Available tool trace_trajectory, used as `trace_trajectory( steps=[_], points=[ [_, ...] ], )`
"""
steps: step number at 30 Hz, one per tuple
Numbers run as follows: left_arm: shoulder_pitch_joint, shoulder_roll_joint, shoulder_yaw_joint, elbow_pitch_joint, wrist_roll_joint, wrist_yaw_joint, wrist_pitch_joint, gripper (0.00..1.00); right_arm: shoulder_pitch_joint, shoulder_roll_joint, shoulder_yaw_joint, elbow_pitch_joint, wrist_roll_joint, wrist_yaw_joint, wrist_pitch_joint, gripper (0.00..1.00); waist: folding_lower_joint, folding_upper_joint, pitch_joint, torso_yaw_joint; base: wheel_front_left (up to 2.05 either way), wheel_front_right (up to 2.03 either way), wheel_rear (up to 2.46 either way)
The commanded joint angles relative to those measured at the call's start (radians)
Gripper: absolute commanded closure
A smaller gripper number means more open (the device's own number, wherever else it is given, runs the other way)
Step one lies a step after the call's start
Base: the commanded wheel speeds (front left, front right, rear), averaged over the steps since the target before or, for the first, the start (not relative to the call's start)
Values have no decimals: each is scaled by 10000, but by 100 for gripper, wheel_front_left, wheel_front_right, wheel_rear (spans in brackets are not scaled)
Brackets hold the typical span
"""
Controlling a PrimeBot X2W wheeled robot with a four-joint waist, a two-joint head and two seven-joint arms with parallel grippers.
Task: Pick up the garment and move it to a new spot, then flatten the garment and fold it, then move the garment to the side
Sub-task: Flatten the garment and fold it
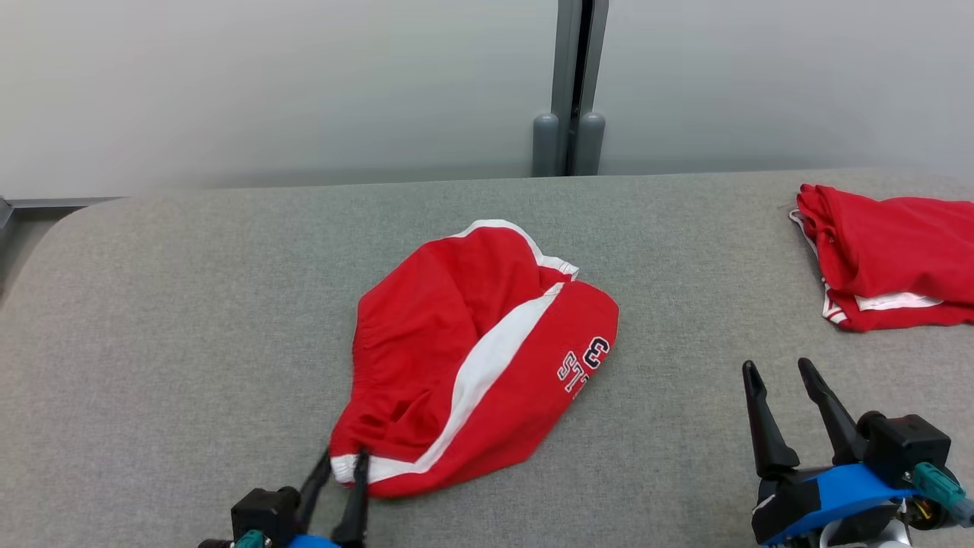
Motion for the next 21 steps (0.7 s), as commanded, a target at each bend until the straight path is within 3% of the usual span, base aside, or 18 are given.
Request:
trace_trajectory(
  steps=[1,12,21],
  points=[
    [10,-5,48,-92,41,61,-33,0,98,-14,-22,12,-4,2,14,0,0,0,-23,5,0,0,0],
    [407,46,1744,-2299,702,653,-85,0,371,-11,-79,-155,-112,2,189,0,0,0,-569,77,0,0,0],
    [994,60,2972,-3481,1409,746,-88,0,702,-11,-257,-271,-163,2,203,0,0,0,-733,127,0,0,0]
  ],
)
